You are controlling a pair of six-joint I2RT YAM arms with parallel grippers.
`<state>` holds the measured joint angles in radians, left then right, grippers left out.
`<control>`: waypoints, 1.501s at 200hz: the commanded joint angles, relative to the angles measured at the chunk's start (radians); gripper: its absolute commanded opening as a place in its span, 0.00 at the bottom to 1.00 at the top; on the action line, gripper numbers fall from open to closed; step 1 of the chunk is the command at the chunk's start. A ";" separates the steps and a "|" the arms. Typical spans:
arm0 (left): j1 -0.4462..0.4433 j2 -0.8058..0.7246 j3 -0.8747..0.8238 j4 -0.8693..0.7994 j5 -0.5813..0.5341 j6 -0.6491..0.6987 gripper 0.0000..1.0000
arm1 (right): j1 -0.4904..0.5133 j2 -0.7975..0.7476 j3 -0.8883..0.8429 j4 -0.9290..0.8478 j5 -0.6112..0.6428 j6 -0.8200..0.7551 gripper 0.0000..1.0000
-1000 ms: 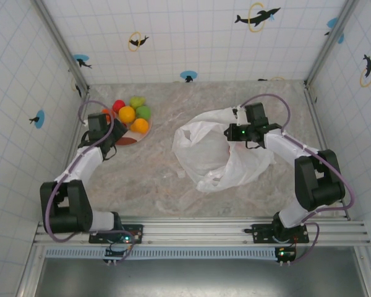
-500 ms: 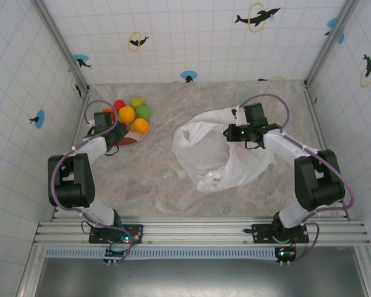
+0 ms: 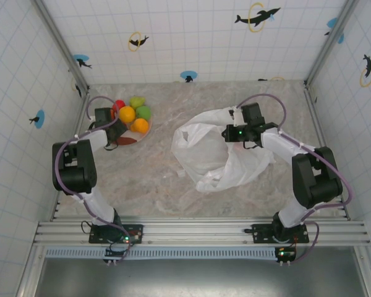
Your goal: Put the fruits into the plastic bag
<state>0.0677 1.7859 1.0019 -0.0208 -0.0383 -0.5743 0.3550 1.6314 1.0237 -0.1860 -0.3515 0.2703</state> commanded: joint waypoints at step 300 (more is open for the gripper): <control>0.016 -0.023 -0.010 0.056 -0.009 0.033 0.52 | 0.022 0.025 0.008 -0.035 0.014 -0.017 0.00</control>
<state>0.0750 1.8507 1.0370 0.0204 -0.0383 -0.5240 0.3721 1.6508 1.0256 -0.2115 -0.3412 0.2634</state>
